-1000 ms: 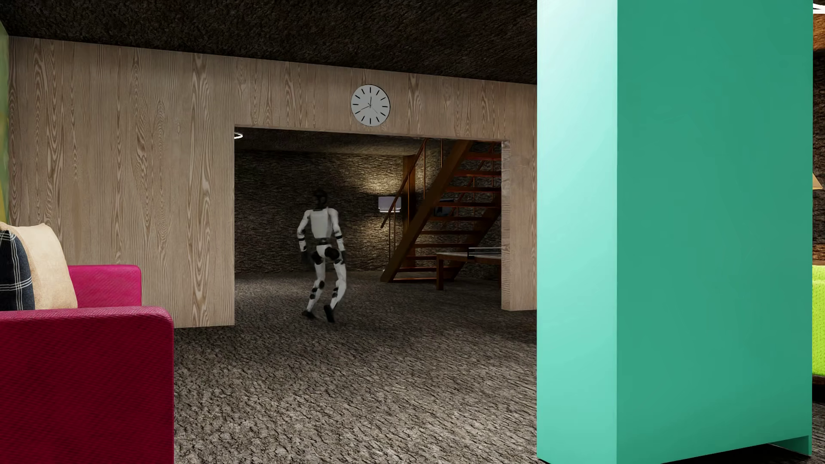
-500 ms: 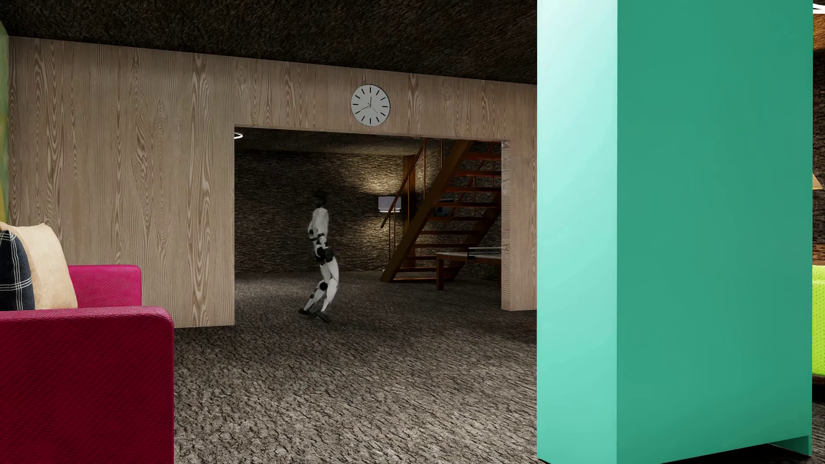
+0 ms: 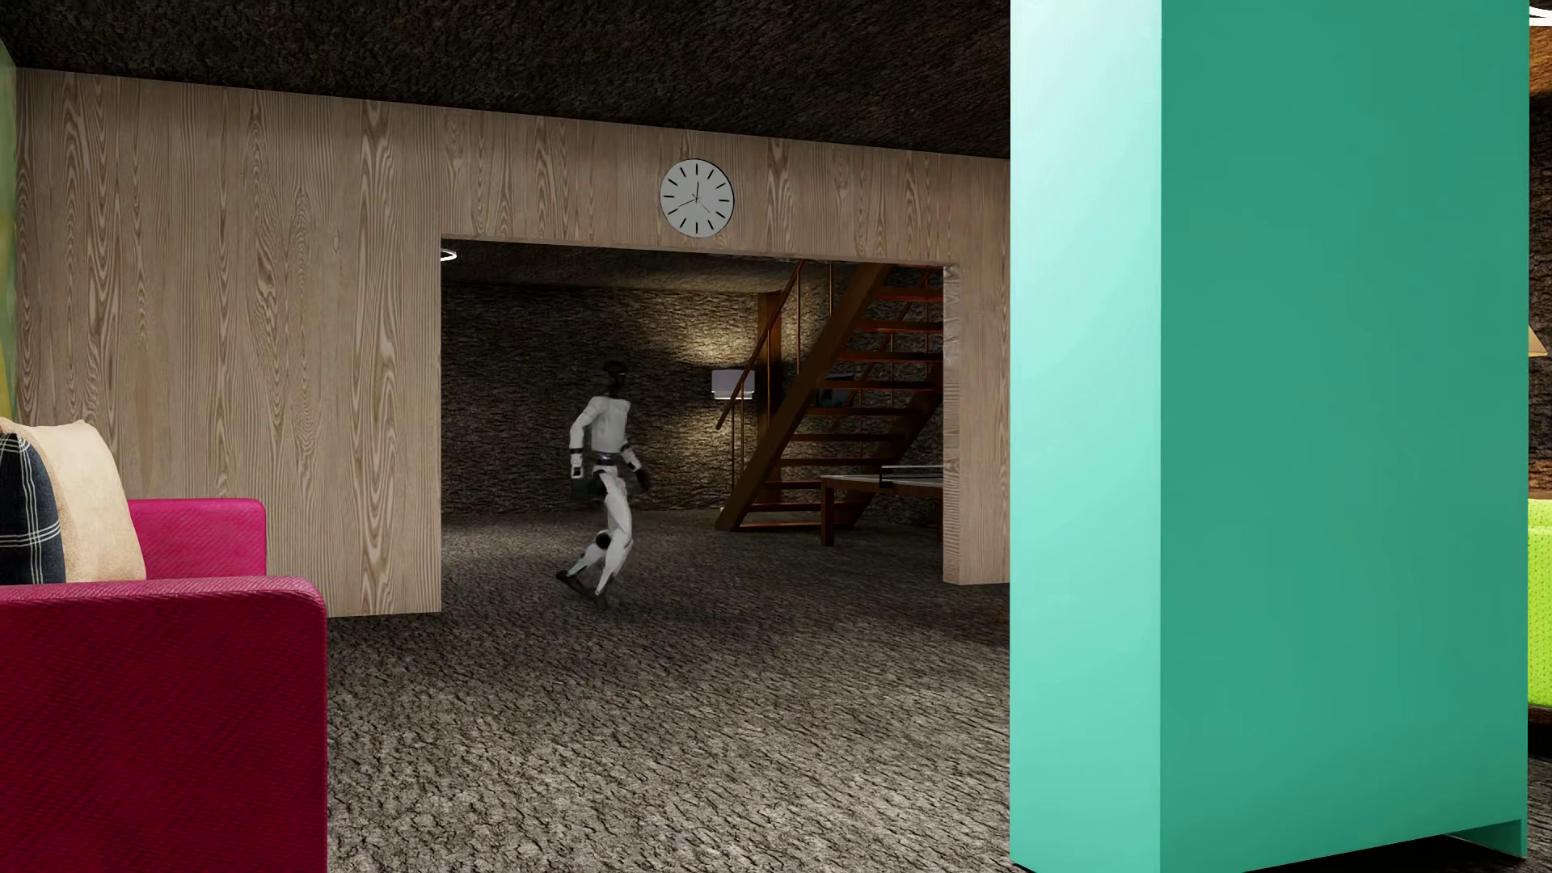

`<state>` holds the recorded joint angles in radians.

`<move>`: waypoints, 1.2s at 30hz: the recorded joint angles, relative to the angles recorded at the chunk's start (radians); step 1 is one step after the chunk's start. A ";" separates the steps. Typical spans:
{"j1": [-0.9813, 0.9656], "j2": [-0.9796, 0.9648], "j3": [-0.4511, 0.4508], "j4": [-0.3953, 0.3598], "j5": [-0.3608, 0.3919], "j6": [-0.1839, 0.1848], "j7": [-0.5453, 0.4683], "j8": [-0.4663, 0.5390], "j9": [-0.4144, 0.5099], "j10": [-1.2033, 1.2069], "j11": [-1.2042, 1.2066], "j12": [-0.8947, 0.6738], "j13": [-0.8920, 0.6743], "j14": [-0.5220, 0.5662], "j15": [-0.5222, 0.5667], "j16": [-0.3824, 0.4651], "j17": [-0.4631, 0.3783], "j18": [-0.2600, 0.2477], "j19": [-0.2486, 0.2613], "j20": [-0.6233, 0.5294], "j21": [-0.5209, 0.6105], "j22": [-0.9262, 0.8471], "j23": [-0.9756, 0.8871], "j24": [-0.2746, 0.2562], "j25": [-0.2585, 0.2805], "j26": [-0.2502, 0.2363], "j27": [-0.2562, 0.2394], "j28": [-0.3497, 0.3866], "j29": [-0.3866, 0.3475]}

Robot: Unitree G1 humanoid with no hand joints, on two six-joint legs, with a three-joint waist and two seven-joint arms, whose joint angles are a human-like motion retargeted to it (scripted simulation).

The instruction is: Head to the teal shelves

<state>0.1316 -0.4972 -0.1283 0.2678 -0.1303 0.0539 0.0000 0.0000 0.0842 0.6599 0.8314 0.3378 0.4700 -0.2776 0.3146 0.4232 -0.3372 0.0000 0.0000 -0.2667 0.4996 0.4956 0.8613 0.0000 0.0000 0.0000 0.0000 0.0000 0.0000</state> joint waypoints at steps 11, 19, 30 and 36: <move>-0.615 0.562 0.350 -0.176 0.334 0.009 0.000 0.000 0.016 0.398 -0.373 0.175 -0.255 0.022 -0.650 -0.035 -0.090 0.000 0.000 -0.129 -0.152 0.346 -0.203 0.000 0.000 0.000 0.000 0.000 0.000; -0.888 0.929 0.616 -0.151 0.160 -0.070 0.000 0.000 -0.005 0.136 -0.308 0.147 -0.382 0.059 -0.482 0.024 -0.114 0.000 0.000 -0.181 -0.014 0.511 -0.258 0.000 0.000 0.000 0.000 0.000 0.000; 0.121 0.048 -0.047 -0.222 0.211 0.011 0.000 0.000 0.026 -0.159 -0.299 -0.141 0.008 -0.068 -0.315 -0.007 -0.088 0.000 0.000 0.009 0.243 -0.016 -0.007 0.000 0.000 0.000 0.000 0.000 0.000; 0.207 -0.115 -0.164 -0.042 0.252 0.081 0.000 0.000 0.001 0.183 -0.122 -0.163 0.060 0.451 -0.071 -0.013 -0.077 0.000 0.000 0.078 0.261 0.047 0.112 0.000 0.000 0.000 0.000 0.000 0.000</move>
<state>0.3384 -0.6125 -0.2928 0.2261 0.1218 0.1347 0.0000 0.0000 0.0856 0.8427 0.7095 0.1751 0.5302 0.1729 0.2436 0.4098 -0.4142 0.0000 0.0000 -0.1890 0.7609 0.5427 0.9731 0.0000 0.0000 0.0000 0.0000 0.0000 0.0000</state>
